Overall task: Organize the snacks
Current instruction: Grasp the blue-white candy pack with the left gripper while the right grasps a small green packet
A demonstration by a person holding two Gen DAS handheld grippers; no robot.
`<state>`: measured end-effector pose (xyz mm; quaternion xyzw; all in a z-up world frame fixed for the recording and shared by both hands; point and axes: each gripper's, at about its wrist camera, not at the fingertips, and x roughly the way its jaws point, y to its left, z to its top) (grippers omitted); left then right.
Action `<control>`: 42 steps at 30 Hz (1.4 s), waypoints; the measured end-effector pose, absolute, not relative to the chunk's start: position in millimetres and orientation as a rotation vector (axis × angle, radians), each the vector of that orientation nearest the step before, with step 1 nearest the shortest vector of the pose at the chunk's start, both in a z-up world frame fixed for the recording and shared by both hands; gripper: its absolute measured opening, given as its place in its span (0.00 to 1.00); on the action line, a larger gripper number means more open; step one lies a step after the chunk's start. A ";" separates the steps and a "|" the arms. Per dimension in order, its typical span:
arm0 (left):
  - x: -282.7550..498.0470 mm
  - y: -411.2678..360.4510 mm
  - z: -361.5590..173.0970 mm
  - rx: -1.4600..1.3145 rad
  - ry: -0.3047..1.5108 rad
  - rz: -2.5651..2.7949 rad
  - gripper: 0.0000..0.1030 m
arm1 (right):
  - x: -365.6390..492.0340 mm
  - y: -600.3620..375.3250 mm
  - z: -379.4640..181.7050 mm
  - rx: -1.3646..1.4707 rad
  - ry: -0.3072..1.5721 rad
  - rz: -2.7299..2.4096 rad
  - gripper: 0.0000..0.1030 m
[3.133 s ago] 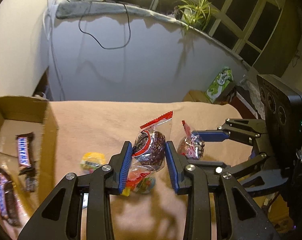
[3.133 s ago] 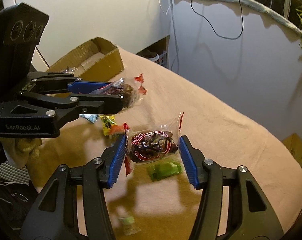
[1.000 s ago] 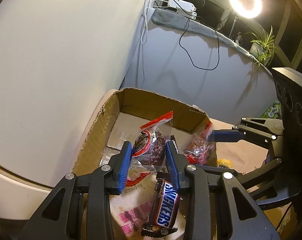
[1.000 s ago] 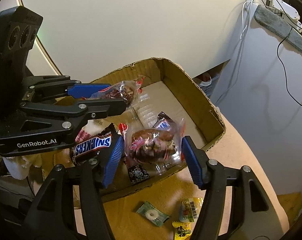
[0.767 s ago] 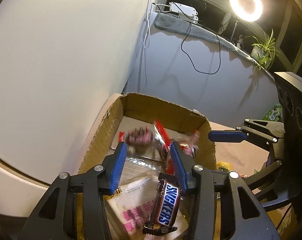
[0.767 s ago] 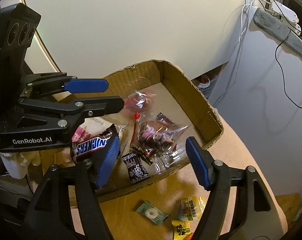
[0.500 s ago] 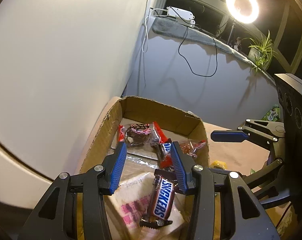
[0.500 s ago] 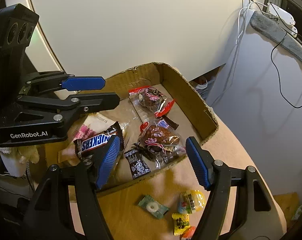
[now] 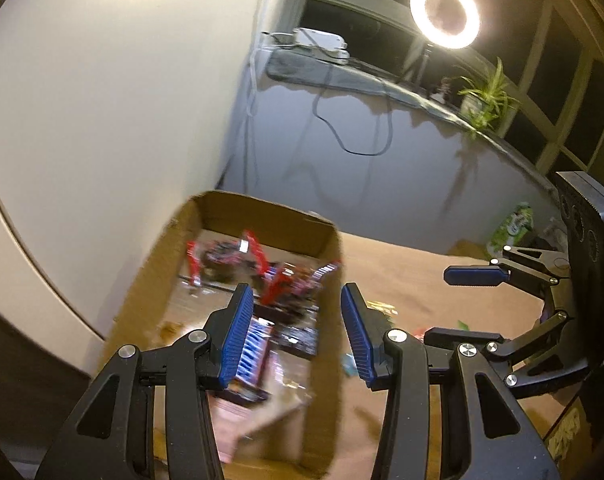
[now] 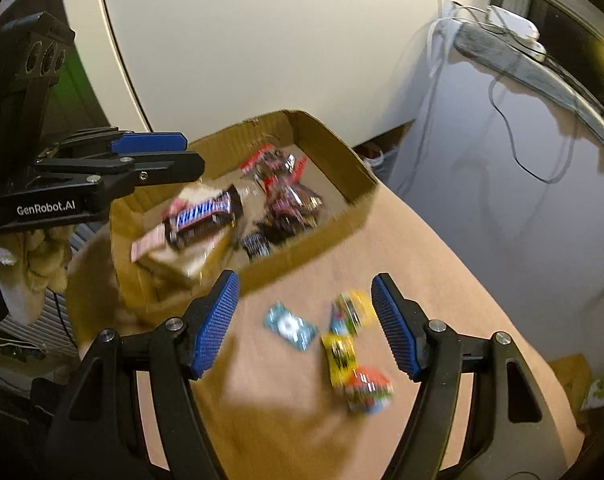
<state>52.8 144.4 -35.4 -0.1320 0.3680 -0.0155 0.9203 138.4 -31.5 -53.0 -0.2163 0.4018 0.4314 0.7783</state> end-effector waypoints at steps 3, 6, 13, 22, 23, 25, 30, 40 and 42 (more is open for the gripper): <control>49.3 124.4 -35.7 -0.260 0.761 -0.071 0.43 | 129.2 -59.7 -53.1 -0.467 0.872 0.900 0.69; 47.7 102.1 -38.5 -0.243 0.773 -0.114 0.43 | 121.6 -86.3 -57.7 -0.473 0.880 0.862 0.69; 57.6 49.0 -54.4 -0.178 0.827 -0.207 0.43 | 105.8 -143.6 -81.1 -0.476 0.922 0.776 0.69; 73.9 -2.8 -81.1 -0.076 0.905 -0.278 0.46 | 91.8 -190.8 -119.7 -0.439 0.996 0.715 0.69; 76.6 -8.5 -84.1 -0.061 0.915 -0.284 0.46 | 93.2 -193.4 -122.6 -0.435 1.003 0.715 0.69; 81.4 -18.5 -89.6 -0.025 0.931 -0.295 0.46 | 92.9 -197.7 -126.0 -0.429 1.012 0.717 0.69; 97.1 -36.2 -101.1 0.056 0.956 -0.294 0.46 | 90.7 -205.5 -132.9 -0.417 1.031 0.730 0.69; 114.6 -48.1 -121.1 0.113 0.992 -0.294 0.46 | 93.2 -210.7 -145.1 -0.374 1.063 0.745 0.56; 115.1 -48.1 -123.2 0.112 0.996 -0.293 0.46 | 94.4 -210.7 -146.5 -0.365 1.068 0.746 0.53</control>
